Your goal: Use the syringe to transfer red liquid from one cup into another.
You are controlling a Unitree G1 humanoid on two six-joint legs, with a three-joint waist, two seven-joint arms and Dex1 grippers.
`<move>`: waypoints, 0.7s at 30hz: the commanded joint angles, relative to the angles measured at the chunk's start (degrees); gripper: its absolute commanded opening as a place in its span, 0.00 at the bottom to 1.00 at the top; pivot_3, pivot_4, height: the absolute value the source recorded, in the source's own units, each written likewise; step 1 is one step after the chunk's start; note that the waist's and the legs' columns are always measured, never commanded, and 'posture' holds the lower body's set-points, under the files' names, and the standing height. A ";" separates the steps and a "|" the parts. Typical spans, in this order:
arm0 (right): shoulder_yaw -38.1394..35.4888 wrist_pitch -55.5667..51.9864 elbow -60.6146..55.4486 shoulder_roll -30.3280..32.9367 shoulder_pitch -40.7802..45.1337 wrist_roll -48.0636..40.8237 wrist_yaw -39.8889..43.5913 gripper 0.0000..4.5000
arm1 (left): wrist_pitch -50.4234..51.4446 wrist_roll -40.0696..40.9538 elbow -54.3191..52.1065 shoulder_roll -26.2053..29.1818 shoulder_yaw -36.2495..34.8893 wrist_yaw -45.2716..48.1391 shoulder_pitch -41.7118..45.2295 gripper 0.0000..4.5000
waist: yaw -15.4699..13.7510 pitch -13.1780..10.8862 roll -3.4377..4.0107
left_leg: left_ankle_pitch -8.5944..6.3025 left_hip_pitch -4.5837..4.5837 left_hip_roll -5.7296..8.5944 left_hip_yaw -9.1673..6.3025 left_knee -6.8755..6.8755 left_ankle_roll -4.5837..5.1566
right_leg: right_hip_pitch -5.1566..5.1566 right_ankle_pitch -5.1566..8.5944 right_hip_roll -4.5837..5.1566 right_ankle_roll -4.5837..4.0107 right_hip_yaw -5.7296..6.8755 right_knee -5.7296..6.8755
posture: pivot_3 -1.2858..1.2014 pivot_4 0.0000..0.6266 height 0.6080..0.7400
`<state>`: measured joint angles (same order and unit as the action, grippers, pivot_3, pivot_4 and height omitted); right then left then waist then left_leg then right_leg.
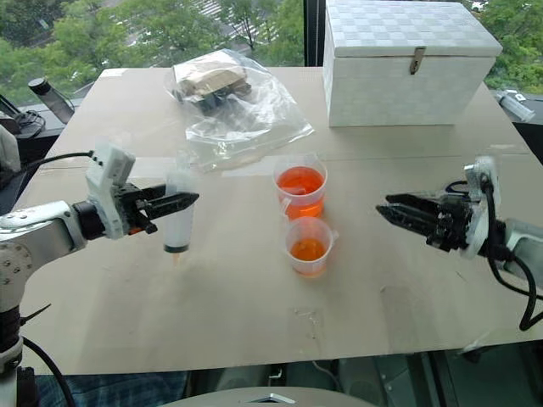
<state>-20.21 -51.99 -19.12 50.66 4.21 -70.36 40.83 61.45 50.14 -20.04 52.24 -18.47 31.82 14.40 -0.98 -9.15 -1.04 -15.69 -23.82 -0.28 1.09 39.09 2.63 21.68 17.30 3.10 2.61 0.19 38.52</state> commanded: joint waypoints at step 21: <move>4.29 39.82 8.52 -9.42 -16.06 37.92 17.03 0.98 | -30.09 -17.51 -19.77 -13.31 0.51 5.25 -35.06 1.00 | 1.48 0.31 0.31 | 0.01 0.37 -0.01 0.19 -0.45 -0.04 | -0.09 0.01 0.01 -0.06 -0.25 -0.06 | 0.52 0.24 1.00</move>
<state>-15.97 -15.27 -10.92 40.89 -11.55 -33.72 55.86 35.72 36.01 -37.58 39.83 -18.98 37.21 -19.11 0.49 -8.84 -0.73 -15.70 -23.28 -0.29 1.29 38.56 2.61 21.43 17.32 3.12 2.54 -0.08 38.45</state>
